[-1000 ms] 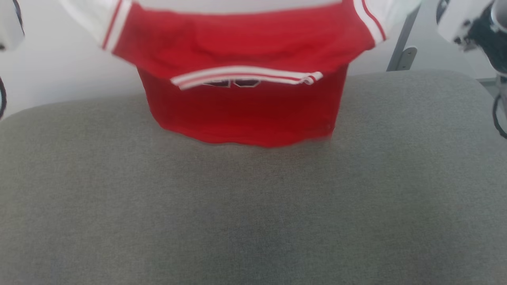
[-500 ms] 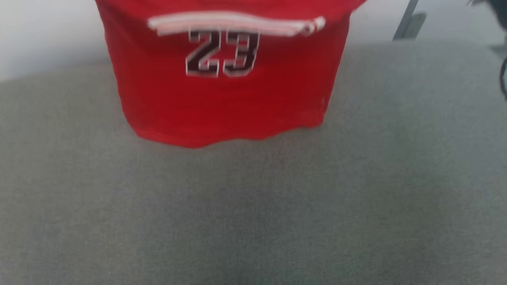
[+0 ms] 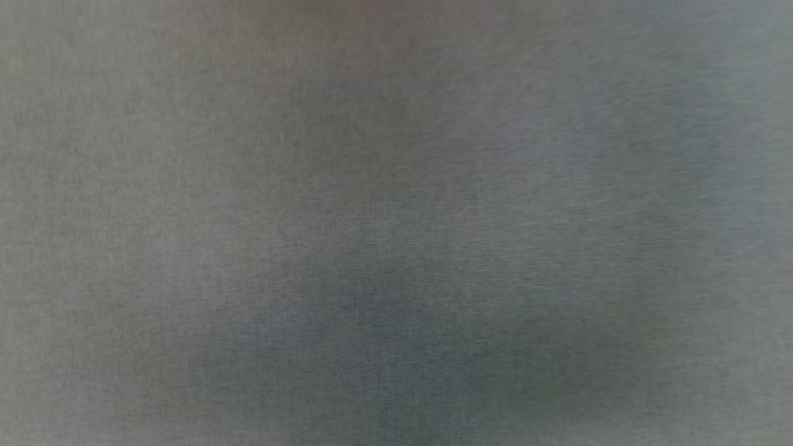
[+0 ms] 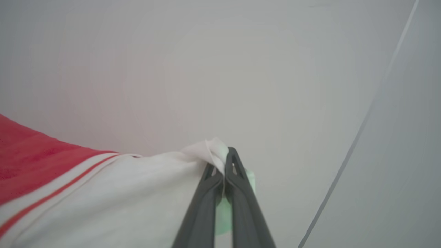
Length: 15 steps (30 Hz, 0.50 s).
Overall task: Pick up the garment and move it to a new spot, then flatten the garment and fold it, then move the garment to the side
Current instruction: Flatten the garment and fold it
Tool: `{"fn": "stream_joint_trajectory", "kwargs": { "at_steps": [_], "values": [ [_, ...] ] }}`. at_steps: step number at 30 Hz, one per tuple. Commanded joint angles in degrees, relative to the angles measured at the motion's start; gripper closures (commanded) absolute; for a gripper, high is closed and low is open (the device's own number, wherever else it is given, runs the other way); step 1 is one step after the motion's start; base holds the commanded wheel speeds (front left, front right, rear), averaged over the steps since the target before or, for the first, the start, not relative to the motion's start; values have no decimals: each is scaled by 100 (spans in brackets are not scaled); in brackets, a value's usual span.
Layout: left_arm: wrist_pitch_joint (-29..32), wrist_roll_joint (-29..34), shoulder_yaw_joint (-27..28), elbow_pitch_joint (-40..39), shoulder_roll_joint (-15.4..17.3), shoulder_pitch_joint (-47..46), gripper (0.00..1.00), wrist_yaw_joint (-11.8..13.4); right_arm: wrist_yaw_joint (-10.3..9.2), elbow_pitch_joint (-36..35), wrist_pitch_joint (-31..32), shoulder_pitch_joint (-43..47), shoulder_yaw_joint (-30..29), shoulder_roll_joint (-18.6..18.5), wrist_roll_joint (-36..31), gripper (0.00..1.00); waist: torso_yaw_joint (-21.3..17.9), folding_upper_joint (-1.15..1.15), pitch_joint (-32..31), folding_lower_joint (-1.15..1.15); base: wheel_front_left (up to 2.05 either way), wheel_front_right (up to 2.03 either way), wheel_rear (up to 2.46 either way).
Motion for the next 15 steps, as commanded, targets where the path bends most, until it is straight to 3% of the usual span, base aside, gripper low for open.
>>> {"fn": "stream_joint_trajectory", "kwargs": {
  "at_steps": [1,6,8,15],
  "values": [
    [-348,29,-89,196,-100,-52,100,-7,-9,10,-150,6,-109,113,-347,100,157,0,257,0,0,0,0],
    [-522,-255,-429,683,-169,209,100,-6,-9,424,-178,398,-203,317,-663,100,250,0,211,0,0,0,0],
    [-315,-519,-703,892,-218,539,100,-7,-9,680,-130,573,-128,412,-601,100,281,0,131,0,0,0,0],
    [829,-1540,-1458,922,-113,2043,100,-6,-9,1488,574,1608,473,703,601,100,362,0,-360,0,0,0,0]
  ]
}}
